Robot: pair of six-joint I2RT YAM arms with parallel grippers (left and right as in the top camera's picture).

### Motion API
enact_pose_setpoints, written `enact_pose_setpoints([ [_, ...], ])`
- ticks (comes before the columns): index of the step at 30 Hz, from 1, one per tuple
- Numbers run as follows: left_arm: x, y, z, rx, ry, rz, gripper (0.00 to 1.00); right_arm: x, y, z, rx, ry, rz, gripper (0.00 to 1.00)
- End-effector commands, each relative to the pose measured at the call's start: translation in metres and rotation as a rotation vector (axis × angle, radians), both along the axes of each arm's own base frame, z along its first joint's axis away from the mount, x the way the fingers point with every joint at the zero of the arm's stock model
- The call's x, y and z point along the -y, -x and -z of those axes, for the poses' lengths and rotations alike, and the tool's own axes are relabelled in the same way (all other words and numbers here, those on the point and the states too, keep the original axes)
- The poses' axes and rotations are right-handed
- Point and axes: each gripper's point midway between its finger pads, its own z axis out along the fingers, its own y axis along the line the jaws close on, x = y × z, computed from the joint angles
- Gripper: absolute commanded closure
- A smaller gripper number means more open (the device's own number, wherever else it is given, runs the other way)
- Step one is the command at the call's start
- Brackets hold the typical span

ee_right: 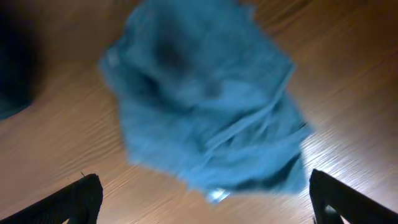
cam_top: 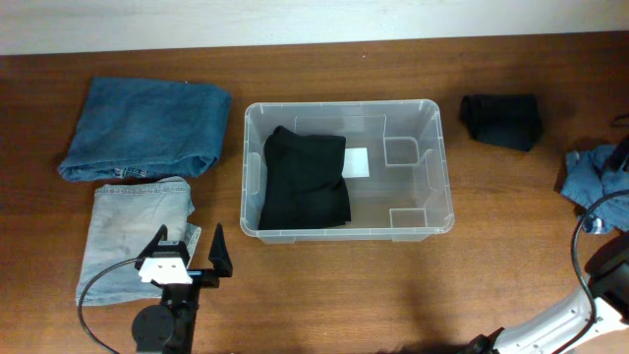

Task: Pack container
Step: 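Move the right gripper to the blue denim garment at right edge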

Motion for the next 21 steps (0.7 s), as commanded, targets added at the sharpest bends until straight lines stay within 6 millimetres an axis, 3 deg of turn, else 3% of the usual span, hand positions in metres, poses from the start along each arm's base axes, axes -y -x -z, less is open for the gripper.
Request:
enact_pose_setpoints([
  [1,-0.001,0.0,0.002,-0.004,-0.016,-0.002,0.0,0.023,0.01,0.013,-0.107,0.109,-0.065,0.01],
  [6,-0.001,0.0,0.002,-0.004,-0.016,-0.002,0.01,0.037,0.01,0.033,-0.119,0.119,-0.123,0.01],
  [12,-0.001,0.0,0.002,-0.004,-0.016,-0.002,0.01,0.056,0.028,0.056,-0.12,0.084,-0.084,0.01],
  [21,-0.001,0.0,0.002,-0.004,-0.016,-0.002,0.01,0.046,0.031,0.089,0.038,-0.12,-0.145,0.01],
])
